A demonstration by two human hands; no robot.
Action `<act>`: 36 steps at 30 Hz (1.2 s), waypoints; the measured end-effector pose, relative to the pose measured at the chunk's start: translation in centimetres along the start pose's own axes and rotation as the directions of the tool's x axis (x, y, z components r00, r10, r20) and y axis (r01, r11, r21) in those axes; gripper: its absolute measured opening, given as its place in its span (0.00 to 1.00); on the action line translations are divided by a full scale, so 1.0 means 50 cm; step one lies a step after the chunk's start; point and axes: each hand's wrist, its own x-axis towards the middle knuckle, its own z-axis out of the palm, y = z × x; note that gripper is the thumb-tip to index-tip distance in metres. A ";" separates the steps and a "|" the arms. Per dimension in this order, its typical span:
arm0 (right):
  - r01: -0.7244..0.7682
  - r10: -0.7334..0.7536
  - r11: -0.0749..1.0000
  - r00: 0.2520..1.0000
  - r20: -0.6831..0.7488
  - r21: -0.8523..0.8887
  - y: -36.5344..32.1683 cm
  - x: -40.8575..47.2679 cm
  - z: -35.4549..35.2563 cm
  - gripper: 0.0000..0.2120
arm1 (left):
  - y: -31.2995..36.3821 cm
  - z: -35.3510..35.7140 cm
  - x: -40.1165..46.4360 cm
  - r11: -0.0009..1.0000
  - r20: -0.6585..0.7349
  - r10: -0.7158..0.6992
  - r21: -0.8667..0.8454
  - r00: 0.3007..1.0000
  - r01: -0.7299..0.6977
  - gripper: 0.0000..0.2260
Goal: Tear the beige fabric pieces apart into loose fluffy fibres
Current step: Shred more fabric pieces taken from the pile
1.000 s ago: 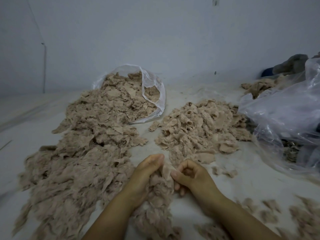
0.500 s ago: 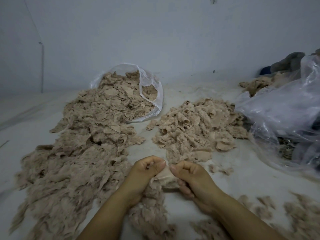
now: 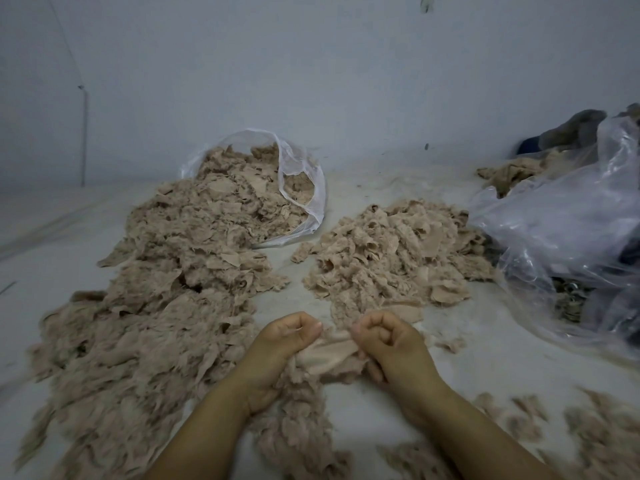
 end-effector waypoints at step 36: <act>-0.112 0.117 0.991 0.990 0.076 -0.067 0.014 0.001 0.009 0.06 | -0.034 0.046 0.008 0.907 -0.101 0.285 0.351 0.953 -0.234 0.26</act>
